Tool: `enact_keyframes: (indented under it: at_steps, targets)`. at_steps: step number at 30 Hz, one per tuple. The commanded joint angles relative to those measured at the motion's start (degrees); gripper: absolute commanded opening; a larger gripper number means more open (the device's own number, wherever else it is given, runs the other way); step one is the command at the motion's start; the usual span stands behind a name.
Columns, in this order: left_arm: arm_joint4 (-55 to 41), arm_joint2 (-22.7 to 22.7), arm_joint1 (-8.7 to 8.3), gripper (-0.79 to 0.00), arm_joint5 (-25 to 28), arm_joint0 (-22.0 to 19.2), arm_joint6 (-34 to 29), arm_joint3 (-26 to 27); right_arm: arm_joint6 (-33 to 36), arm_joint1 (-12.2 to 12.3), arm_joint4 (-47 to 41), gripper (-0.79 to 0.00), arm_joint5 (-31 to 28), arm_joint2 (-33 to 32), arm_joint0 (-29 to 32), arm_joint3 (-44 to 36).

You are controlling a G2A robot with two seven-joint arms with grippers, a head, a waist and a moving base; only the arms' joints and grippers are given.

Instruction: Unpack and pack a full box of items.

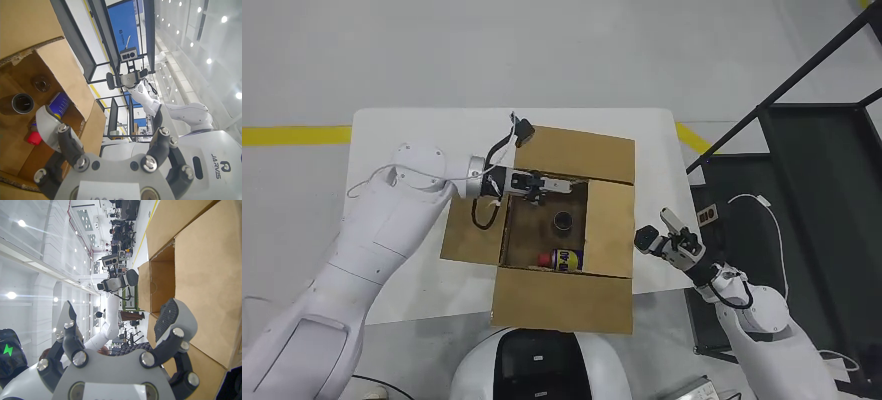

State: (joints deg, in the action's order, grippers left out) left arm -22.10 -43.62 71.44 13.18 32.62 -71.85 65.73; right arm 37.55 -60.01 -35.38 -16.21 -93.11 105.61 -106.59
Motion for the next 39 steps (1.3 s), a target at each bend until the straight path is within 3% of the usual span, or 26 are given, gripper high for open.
enact_keyframes:
  at_steps: [1, 5, 14, 22, 27, 29, 39]
  targets:
    - [0.6, 2.3, 1.01, 0.000, -0.9, -2.0, -1.2, -0.8, 0.5, 0.0, -0.8, 0.000, 0.7, -0.9, 0.0, 0.7]
    - [0.3, 7.2, 3.86, 0.000, -1.3, -6.0, -2.5, -4.6, -0.3, 0.0, -2.4, 0.000, 0.7, -2.9, 0.9, 3.1]
    - [1.0, 17.4, 12.14, 0.000, 1.1, -12.1, -1.5, -19.3, -3.2, -0.3, -5.1, 0.000, 0.1, -6.7, 1.8, 8.1]
    - [1.0, 19.9, 17.47, 0.000, 8.7, -12.8, 3.7, -30.3, -3.4, -0.7, -4.8, 0.000, 0.2, -6.2, 1.1, 9.8]
    - [-0.1, 19.5, 19.66, 0.000, 13.8, -12.7, 7.1, -35.0, -3.4, -1.0, -4.6, 0.000, 0.0, -5.4, 0.9, 10.1]
    - [-0.4, 19.4, 20.31, 0.000, 14.9, -12.9, 5.7, -36.4, -3.4, -1.1, -4.6, 0.000, -0.1, -5.1, 0.9, 10.3]
    - [-0.4, 19.4, 20.31, 0.000, 14.9, -12.9, 5.7, -36.4, -2.8, -1.2, -2.6, 0.000, -1.4, -7.6, 1.9, 10.3]
